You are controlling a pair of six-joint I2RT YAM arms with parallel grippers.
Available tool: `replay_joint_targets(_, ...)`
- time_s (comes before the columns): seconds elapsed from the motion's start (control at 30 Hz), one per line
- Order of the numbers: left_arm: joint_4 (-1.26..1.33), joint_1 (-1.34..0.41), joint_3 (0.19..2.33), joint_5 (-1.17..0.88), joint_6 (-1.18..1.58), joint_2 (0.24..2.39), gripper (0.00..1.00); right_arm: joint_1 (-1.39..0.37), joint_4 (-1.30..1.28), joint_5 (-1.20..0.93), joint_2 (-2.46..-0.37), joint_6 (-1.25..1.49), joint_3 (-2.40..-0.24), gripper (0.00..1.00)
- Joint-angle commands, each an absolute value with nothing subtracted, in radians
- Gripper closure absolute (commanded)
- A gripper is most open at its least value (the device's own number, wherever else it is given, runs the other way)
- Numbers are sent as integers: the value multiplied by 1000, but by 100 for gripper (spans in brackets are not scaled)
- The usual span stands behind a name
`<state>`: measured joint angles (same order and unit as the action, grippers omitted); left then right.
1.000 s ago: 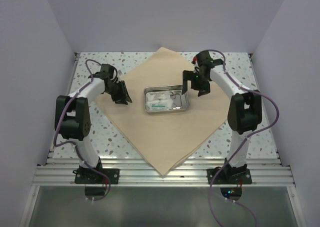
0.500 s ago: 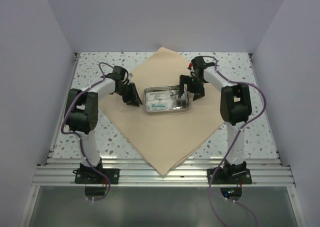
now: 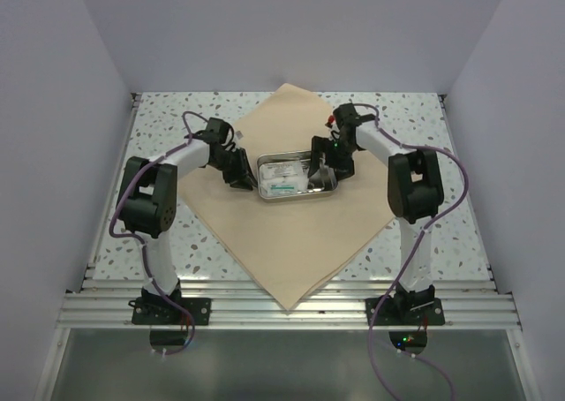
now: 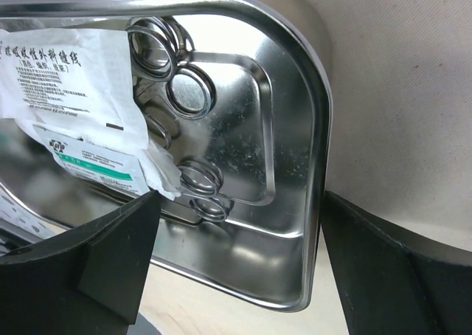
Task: Prepare the surgical pack
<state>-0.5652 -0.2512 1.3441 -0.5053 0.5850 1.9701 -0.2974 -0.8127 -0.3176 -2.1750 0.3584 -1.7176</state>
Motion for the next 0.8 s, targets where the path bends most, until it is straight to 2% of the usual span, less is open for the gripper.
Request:
replay_joint_targets(0.0,-538,-256,1348,-532,604,1937,71,-302,-796,-374,-2097,370,-1703,9)
replay_joint_targets(0.77,-554,-252,1365,-495,604,1941,70,-351,-782,-400,-2054,384,-1672,12)
